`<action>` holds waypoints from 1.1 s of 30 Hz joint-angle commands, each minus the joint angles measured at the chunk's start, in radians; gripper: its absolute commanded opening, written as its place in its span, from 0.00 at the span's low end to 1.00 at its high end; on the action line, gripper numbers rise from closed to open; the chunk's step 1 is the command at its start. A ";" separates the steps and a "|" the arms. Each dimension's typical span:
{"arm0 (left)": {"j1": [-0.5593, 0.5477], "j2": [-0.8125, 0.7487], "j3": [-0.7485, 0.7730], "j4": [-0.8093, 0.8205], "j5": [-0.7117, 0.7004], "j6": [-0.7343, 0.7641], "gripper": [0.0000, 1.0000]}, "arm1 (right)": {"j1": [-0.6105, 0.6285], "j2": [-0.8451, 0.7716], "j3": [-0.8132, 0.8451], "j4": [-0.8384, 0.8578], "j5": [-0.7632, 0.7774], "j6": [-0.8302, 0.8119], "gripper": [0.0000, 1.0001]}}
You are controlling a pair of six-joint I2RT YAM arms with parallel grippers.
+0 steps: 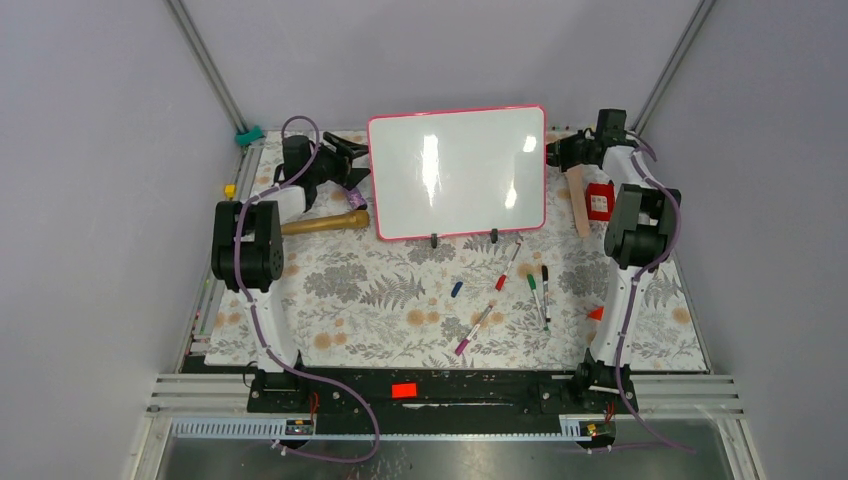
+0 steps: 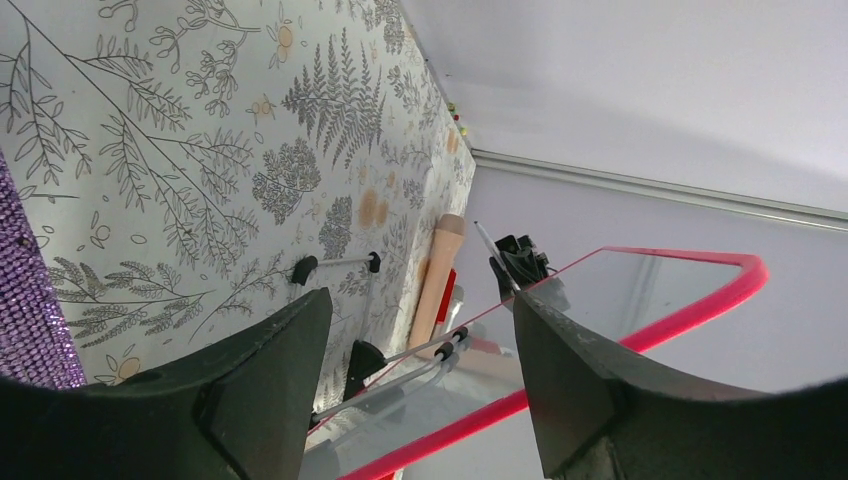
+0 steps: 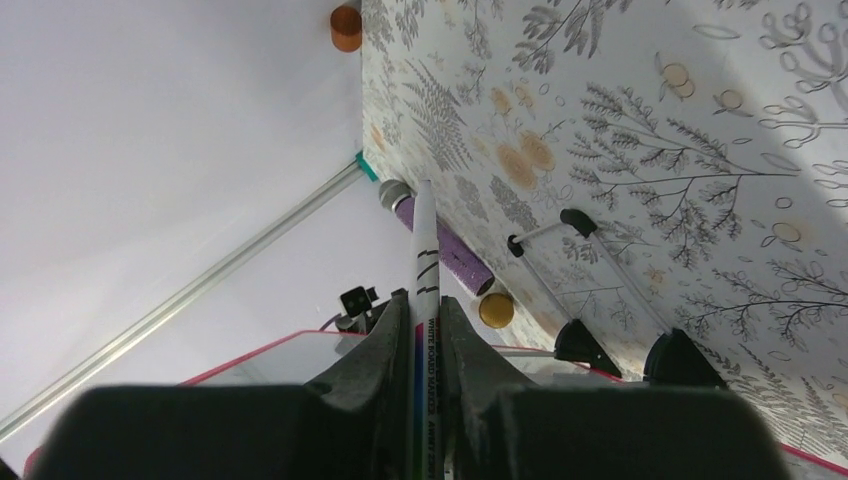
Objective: Write a sentence on the whiteboard
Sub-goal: Move the whiteboard to the center of the board.
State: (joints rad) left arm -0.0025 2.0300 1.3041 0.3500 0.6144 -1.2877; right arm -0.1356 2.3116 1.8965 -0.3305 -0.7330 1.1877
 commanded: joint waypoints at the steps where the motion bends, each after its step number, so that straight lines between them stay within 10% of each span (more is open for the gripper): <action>1: -0.012 -0.031 0.001 0.058 0.019 -0.004 0.68 | 0.013 -0.038 -0.040 0.045 -0.086 0.019 0.00; 33: -0.078 -0.077 -0.147 0.147 0.057 -0.039 0.68 | 0.023 -0.246 -0.396 0.121 -0.090 -0.065 0.00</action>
State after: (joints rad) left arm -0.0505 2.0296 1.1946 0.4229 0.6140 -1.3369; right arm -0.1360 2.1506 1.5280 -0.2214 -0.7704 1.1553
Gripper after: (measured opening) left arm 0.686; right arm 0.155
